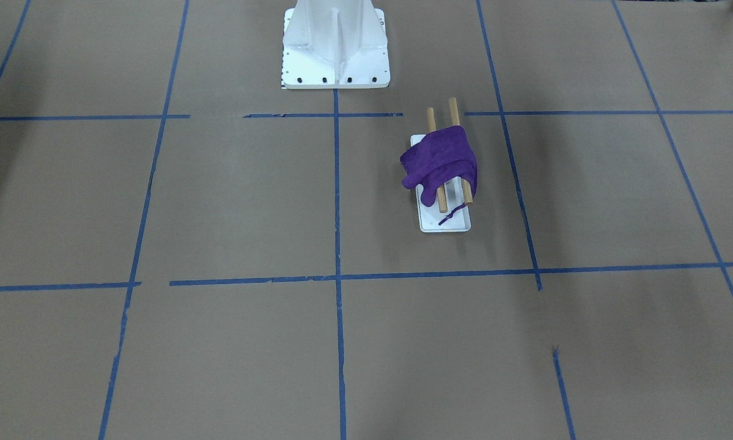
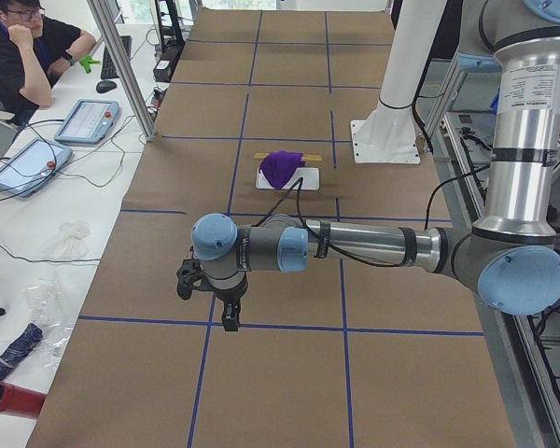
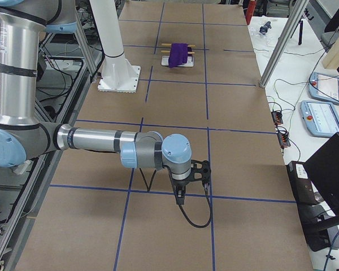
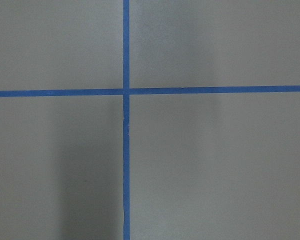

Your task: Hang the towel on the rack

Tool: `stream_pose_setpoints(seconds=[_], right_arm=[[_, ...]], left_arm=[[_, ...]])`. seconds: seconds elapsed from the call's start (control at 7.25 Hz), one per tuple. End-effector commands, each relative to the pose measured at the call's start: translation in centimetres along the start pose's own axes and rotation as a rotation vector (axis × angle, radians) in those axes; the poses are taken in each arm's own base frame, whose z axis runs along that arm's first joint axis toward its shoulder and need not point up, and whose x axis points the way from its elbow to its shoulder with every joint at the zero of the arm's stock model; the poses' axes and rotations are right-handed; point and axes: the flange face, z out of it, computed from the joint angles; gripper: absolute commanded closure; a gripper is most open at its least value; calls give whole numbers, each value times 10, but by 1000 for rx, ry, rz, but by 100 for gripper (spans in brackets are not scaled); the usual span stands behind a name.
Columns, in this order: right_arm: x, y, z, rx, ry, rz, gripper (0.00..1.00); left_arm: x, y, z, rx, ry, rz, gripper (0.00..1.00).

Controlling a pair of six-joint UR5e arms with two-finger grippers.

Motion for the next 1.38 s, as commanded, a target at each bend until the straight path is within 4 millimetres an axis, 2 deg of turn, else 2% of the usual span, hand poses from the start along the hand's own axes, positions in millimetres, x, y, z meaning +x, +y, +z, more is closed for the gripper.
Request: stream_pose_setpoints(seconds=[0.0,0.14,0.28,1.24], right_arm=[[-11,0,11,-26,0,-34,0],[-26,-1,18,-43,-8,-71,0],[-31,3,18,-60,-17,-66,0],[-33,6,20,-66,-66,-63,0]], left_arm=[[1,0,-1,2,0,2,0],[1,0,-1,3,0,3,0],[2,0,-2,4,0,4,0],[2,-1,-1,3,0,5,0]])
